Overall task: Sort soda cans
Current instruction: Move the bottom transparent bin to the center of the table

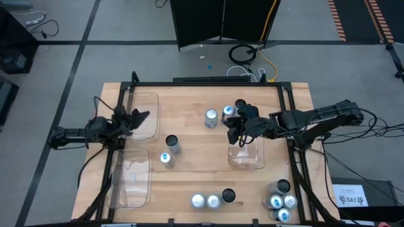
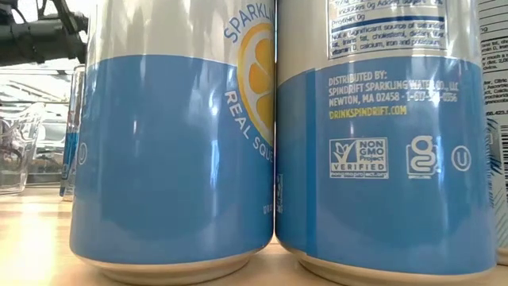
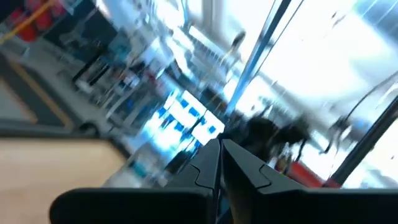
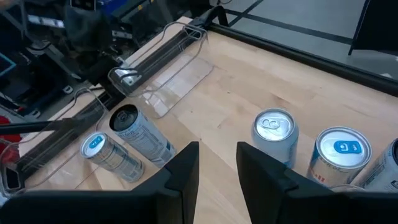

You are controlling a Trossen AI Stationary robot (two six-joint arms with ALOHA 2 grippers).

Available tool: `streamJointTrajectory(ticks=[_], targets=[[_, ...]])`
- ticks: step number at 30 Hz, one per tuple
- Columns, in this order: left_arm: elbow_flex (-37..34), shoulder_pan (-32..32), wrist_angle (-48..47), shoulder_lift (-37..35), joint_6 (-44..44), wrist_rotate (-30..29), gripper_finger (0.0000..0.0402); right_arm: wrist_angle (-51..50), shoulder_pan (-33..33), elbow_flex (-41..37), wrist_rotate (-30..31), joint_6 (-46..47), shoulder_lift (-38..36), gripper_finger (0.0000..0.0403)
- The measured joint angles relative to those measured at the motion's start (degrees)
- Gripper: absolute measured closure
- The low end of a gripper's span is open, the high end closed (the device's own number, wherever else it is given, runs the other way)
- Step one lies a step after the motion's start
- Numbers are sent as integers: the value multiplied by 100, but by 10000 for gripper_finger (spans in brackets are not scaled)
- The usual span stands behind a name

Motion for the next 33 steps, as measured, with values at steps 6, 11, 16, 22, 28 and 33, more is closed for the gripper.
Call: streamJointTrajectory(ticks=[6, 11, 16, 22, 28, 33], targets=[[186, 0, 271, 11, 238, -713, 362, 0, 2, 0, 124, -7, 0, 303], [355, 0, 164, 13, 449, -1112, 287, -4, 2, 0, 264, -17, 0, 303], [369, 1, -12, 13, 439, -1313, 200, -7, 2, 0, 266, -59, 0, 303], [369, 0, -662, 13, -318, -1307, 152, -9, 1, 0, 262, -200, 0, 303], [372, 0, -827, 13, -296, -1300, 150, -12, 3, 0, 226, -331, 0, 303], [375, 7, -805, 13, -261, -1310, 149, -15, 7, 0, 225, -337, 0, 303]])
